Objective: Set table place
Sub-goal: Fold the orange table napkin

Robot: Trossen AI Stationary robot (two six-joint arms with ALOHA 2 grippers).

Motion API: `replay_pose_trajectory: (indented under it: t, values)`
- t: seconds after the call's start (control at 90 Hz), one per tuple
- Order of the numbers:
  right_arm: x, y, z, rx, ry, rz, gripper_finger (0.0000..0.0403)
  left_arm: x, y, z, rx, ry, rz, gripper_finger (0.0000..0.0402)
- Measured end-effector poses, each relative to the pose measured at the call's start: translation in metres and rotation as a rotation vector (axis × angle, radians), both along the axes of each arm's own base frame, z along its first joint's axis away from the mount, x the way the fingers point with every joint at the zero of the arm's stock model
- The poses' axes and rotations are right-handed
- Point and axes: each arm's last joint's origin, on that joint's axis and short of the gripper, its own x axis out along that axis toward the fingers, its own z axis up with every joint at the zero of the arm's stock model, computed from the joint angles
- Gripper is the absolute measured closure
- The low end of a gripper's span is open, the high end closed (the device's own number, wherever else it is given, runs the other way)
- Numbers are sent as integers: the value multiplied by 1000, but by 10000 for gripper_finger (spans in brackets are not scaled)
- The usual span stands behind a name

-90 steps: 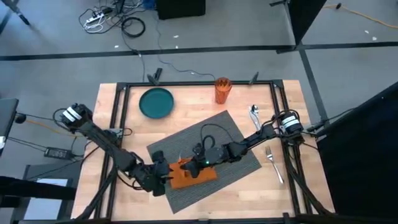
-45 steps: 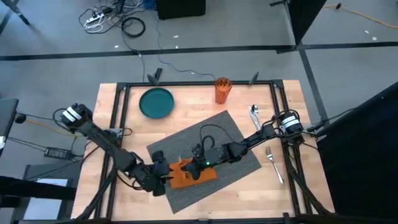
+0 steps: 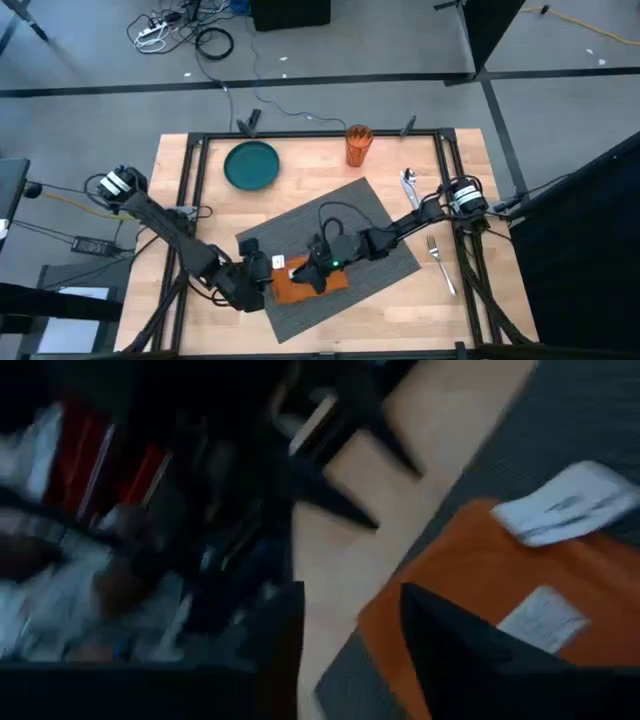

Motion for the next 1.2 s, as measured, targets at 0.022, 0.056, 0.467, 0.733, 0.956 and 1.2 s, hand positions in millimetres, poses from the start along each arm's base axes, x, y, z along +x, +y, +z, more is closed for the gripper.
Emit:
replay_pose_trajectory:
  t: [0.022, 0.056, 0.467, 0.733, 0.956, 1.2]
  values:
    - [0, -2, 3, -12, -12, 35, 241, 2, -1, 4, 3, -15, -6, 270]
    - [-1, -4, 7, -24, -32, 86, 236, 4, -3, 9, 7, -39, -11, 270]
    - [-32, 6, 2, -720, 105, 187, 239, 34, -15, -32, -120, -224, 18, 270]
    - [-27, 9, -45, -809, 152, 241, 249, 31, -22, -71, -171, -30, 16, 270]
    - [-38, 4, -59, -892, 233, 217, 256, 8, -31, -78, -134, 56, 84, 270]
    - [-35, 5, -37, -854, 153, 188, 257, 13, -35, -53, -148, -34, 109, 270]
